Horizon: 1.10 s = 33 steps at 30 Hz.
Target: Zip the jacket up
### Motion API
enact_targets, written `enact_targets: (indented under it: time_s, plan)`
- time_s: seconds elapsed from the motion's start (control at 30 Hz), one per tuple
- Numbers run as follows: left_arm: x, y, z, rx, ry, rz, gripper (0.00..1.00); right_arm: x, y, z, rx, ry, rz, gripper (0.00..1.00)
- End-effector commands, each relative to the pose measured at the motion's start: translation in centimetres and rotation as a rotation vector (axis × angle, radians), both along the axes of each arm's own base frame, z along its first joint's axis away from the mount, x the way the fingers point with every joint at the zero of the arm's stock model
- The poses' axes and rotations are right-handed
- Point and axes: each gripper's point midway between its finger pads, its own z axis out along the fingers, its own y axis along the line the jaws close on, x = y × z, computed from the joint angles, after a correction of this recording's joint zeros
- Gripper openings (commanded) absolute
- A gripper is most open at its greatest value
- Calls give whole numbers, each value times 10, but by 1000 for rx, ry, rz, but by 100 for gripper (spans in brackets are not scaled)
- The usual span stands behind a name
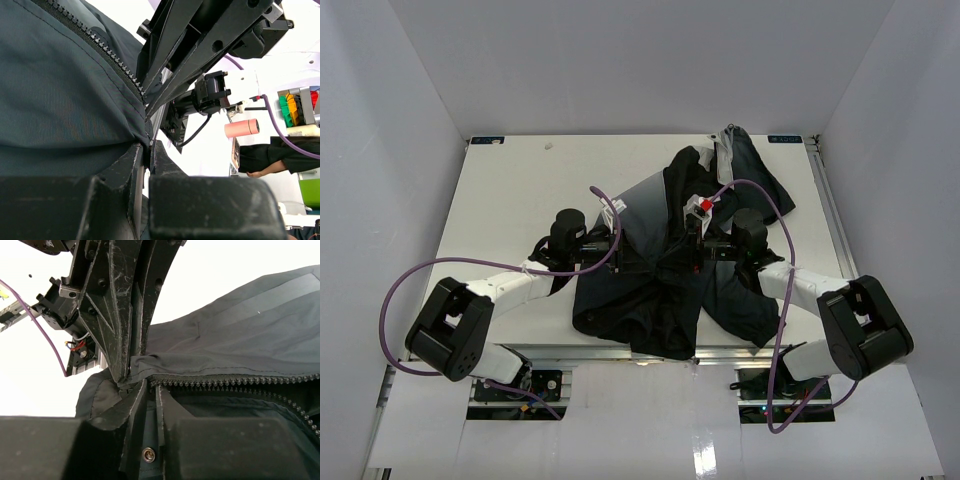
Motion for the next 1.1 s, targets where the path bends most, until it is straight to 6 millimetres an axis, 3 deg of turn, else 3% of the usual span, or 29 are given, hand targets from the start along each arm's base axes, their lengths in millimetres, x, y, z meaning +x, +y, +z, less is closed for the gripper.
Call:
enact_targets:
  time_s: [0.0, 0.2, 0.47, 0.67, 1.07]
  plan:
    - [-6, -1, 10, -27, -35, -28, 0, -4, 2, 17, 31, -68, 8, 29]
    - [-6, 0, 11, -28, -38, -28, 0, -6, 2, 13, 20, -60, 22, 38]
    - [-6, 0, 9, -26, -37, -28, 0, -7, 2, 4, 12, -47, 33, 35]
    - [-6, -1, 9, -26, -36, -30, 0, -6, 4, 1, 6, -48, 45, 40]
    - [-5, 0, 7, -22, -30, -25, 0, -12, 0, -2, 9, -44, 42, 25]
